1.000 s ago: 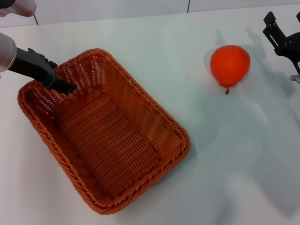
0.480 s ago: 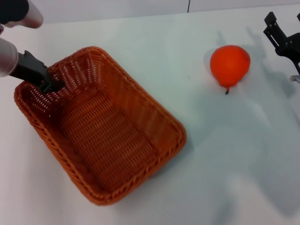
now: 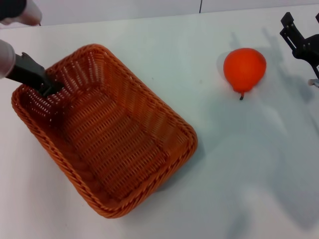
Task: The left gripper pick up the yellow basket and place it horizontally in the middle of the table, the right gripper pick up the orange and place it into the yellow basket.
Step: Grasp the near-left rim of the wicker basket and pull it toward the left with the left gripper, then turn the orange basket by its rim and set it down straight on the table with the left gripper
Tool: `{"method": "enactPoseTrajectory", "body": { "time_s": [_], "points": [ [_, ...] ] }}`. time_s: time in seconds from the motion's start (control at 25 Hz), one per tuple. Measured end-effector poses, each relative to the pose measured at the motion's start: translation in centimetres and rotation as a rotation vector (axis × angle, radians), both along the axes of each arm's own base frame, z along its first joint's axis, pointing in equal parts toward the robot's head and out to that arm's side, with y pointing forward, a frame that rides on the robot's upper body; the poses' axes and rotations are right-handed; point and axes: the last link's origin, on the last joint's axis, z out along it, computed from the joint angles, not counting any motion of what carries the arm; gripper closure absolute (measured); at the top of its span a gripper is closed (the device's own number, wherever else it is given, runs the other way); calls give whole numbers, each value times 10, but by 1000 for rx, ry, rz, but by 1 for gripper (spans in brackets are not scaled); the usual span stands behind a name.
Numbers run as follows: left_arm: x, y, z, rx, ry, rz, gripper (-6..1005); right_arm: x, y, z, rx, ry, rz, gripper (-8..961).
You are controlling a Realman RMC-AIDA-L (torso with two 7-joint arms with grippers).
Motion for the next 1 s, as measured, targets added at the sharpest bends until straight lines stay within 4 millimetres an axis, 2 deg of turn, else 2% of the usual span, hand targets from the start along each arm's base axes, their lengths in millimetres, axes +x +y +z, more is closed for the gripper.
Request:
{"method": "enactPoseTrajectory", "body": {
  "time_s": [0.28, 0.56, 0.68, 1.0],
  "points": [
    [6, 6, 24, 111, -77, 170, 788, -1, 1, 0, 1, 0, 2, 36],
    [12, 4, 39, 100, -145, 308, 814, -1, 2, 0, 0, -1, 3, 36],
    [6, 4, 47, 98, -181, 410, 835, -1, 2, 0, -1, -2, 3, 37],
    [-4, -3, 55, 68, -289, 517, 860, -2, 2, 0, -5, -4, 7, 36]
  ]
}}
